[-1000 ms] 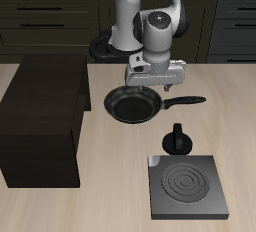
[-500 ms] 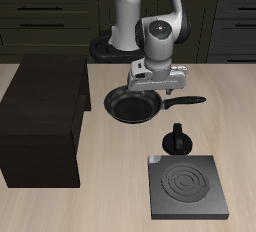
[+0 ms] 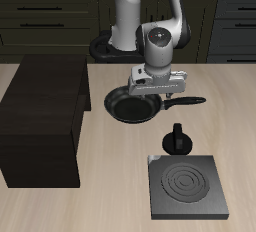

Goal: Place the frypan on the flat stove

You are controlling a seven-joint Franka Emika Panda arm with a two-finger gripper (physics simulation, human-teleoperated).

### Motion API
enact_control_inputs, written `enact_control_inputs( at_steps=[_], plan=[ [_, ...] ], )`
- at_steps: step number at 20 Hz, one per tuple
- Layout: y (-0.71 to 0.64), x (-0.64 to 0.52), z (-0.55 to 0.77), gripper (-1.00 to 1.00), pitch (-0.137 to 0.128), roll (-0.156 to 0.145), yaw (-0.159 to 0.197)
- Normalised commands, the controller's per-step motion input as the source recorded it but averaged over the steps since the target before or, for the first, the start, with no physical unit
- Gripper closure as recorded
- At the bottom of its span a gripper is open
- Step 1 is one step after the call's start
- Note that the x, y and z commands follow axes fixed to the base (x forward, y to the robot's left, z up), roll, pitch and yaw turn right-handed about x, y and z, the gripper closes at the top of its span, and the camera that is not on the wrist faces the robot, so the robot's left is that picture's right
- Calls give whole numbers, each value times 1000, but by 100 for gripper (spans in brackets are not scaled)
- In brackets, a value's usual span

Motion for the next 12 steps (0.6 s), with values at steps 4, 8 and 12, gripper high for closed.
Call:
enact_control_inputs(
  at_steps=[4,8,12],
  plan=[
    [-49,-40,-269,-100,41,-2,3],
    [21,-106,-315,-100,42,0,34],
    [-21,-164,-190,100,60,41,-38]
  ],
)
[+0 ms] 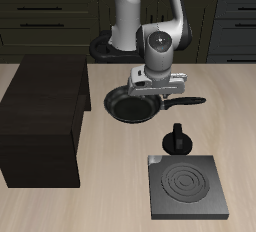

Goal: Place the frypan on the flat stove

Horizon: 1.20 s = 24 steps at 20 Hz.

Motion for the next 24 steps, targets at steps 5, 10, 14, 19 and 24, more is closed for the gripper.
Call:
enact_control_inputs(
  at_steps=[5,10,14,19,24],
  plan=[
    [-103,-83,207,100,-46,-16,8],
    [-78,11,201,100,-37,-32,46],
    [-27,50,275,100,-46,-24,53],
    [-25,48,346,100,-40,4,4],
    [-10,65,392,100,-55,-7,15]
  ],
)
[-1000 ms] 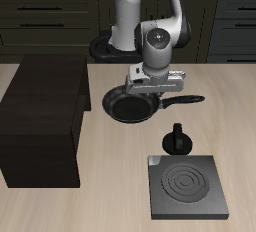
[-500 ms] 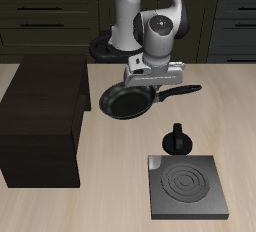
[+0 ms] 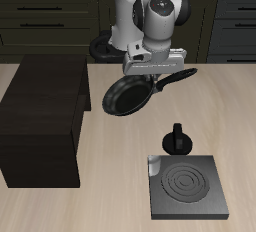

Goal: Place the frypan on the flat stove

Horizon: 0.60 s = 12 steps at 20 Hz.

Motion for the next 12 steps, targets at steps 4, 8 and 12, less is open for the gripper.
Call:
enact_control_inputs(
  at_steps=[4,8,12],
  plan=[
    [13,3,408,100,-54,12,-1],
    [20,10,318,100,-31,7,-13],
    [75,11,430,100,-51,7,-1]
  ],
)
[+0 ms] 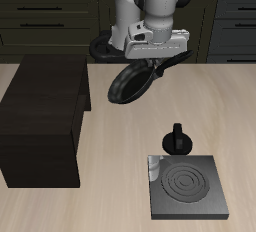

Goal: Place the frypan on the flat stove

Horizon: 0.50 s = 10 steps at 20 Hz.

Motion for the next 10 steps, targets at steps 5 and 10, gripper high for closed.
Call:
enact_control_inputs(
  at_steps=[5,10],
  plan=[
    [53,3,423,100,-52,7,6],
    [27,17,385,100,-52,-2,6]
  ],
)
